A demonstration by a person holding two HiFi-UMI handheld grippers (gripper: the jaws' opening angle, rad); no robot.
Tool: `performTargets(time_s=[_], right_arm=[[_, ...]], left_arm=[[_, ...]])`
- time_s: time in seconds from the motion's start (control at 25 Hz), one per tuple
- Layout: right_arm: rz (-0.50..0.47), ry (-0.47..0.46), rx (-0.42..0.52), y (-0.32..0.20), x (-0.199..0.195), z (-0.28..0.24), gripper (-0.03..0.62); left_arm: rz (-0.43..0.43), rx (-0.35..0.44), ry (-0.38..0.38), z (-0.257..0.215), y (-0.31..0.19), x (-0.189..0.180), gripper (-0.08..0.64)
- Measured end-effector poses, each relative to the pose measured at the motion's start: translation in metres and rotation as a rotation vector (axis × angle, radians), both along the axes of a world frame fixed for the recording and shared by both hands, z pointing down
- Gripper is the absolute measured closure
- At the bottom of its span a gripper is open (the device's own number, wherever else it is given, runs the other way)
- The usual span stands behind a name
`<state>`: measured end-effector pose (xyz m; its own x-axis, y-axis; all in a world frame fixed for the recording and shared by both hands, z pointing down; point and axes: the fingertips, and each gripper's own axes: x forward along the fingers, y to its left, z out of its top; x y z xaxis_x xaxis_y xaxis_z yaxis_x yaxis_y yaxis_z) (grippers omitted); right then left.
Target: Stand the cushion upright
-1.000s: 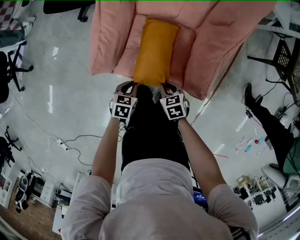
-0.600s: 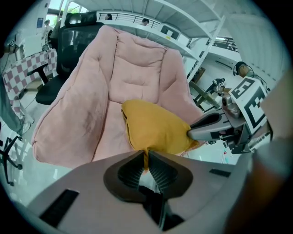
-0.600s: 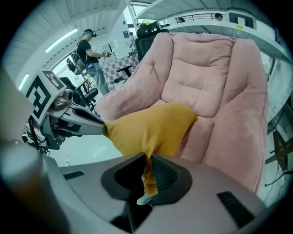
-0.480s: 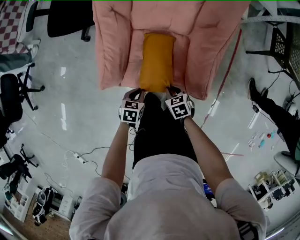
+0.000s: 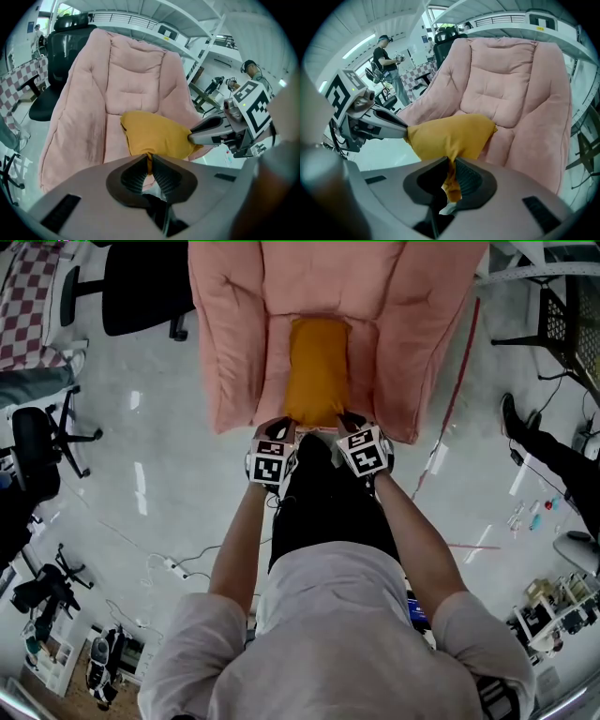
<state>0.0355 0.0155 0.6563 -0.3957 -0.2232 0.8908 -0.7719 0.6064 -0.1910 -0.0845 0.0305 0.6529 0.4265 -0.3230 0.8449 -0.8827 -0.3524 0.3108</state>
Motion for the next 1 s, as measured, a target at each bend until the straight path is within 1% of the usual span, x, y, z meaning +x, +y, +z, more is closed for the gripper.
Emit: performTargets(time_s=[0.16,0.28,0.4,0.56,0.68,1.0], right_arm=[[0.018,0.008,0.005,-0.010,0.004,-0.004,0.531],[0.041,-0.006,0.014,-0.017,0.003,-0.008,0.531],[0.057,-0.029,0.021,-0.026,0.000,-0.014,0.531],[0.094,-0.038,0.018,-0.037,0.009,-0.018,0.531],[0.094,-0.031,0.027,-0.046,0.011,-0.025,0.531],[0.069,-0.055,0.046,-0.070,0.010,-0.037,0.529]], left_arm=[[0.037,0.012,0.010,-0.008,-0.015,0.006,0.517],[0.054,0.026,0.019,-0.015,-0.025,0.006,0.517],[0.046,0.031,0.036,-0.022,-0.034,0.001,0.518],[0.051,0.038,0.062,-0.031,-0.046,0.010,0.518],[0.057,0.051,0.065,-0.037,-0.056,0.012,0.518],[0.029,0.066,0.063,-0.048,-0.084,0.014,0.520]])
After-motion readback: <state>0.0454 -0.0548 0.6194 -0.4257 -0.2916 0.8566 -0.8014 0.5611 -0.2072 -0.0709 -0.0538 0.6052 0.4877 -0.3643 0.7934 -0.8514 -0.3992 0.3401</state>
